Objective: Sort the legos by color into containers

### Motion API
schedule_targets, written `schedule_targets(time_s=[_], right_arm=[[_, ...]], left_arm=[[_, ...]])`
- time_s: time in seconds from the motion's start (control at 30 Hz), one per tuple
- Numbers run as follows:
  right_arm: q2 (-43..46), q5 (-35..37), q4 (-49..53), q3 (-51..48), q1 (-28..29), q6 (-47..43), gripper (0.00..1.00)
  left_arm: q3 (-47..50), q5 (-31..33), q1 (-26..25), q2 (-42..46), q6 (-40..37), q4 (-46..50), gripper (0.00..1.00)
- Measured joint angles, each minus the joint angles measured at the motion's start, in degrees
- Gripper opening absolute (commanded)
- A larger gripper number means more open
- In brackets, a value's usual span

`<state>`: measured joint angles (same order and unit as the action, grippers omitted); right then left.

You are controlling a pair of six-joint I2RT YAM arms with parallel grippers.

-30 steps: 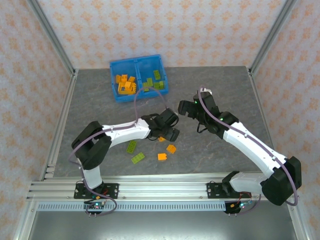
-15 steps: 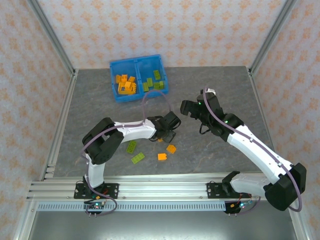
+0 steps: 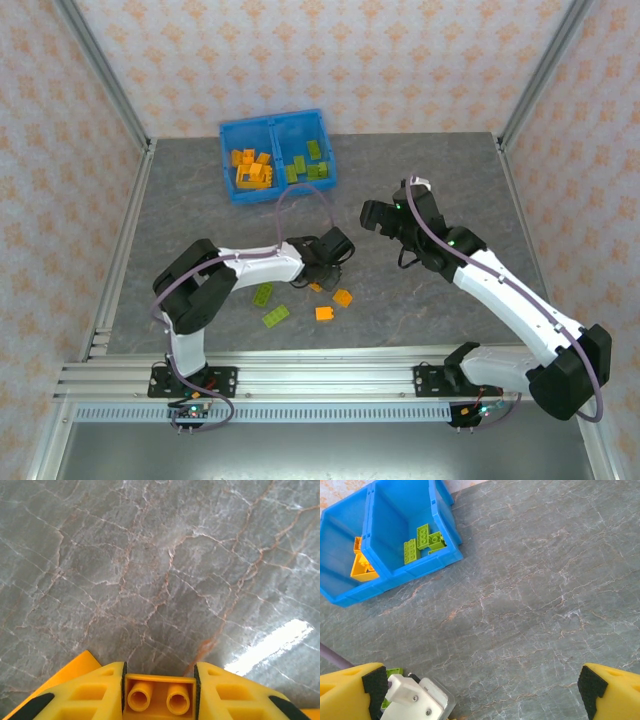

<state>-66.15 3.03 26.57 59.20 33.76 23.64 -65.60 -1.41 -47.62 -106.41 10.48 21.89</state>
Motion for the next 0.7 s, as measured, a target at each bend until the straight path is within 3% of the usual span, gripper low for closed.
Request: schedule_targets(time_s=[0.3, 0.47, 0.7], right_arm=[[0.00, 0.00, 0.00, 0.00, 0.00, 0.39, 0.99], [0.00, 0.00, 0.00, 0.00, 0.00, 0.39, 0.99], [0.00, 0.00, 0.00, 0.00, 0.00, 0.37, 0.99]], left_arm=[[-2.71, -1.09, 3.72, 3.02, 2.73, 2.47, 0.29], [-8.76, 1.07, 11.37, 5.16, 2.95, 2.58, 0.29], [-21.59, 11.08, 24.68, 3.76, 0.20, 1.22, 0.29]])
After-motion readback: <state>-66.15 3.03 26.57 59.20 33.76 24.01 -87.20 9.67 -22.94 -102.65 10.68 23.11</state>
